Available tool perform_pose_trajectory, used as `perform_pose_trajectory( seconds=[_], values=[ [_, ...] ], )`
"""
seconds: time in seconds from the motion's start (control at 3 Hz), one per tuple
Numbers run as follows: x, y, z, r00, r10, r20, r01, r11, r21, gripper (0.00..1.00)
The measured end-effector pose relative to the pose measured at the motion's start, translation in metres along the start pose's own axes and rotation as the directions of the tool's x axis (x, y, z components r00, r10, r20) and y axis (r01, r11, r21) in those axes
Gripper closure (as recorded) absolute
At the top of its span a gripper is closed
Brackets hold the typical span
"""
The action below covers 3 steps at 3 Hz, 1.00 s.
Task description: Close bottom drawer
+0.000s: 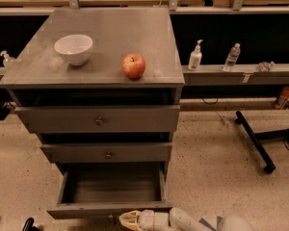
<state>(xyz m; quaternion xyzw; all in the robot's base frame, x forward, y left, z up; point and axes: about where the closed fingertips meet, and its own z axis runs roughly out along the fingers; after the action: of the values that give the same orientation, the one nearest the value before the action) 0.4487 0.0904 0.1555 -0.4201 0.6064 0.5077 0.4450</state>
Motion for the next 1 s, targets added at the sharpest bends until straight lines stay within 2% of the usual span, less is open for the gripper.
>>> perform_pose_trajectory(
  seconds=[0.33, 0.67, 1.0],
  values=[
    [0.008, -0.020, 0.006, 1.000, 0.025, 0.018, -0.026, 0.9993, 0.028, 1.00],
    [0.008, -0.019, 0.005, 1.000, 0.025, 0.018, -0.026, 0.9993, 0.028, 1.00],
    [0.000, -0.040, -0.002, 0.997, -0.006, 0.071, 0.002, 0.9984, 0.056, 1.00]
  ],
)
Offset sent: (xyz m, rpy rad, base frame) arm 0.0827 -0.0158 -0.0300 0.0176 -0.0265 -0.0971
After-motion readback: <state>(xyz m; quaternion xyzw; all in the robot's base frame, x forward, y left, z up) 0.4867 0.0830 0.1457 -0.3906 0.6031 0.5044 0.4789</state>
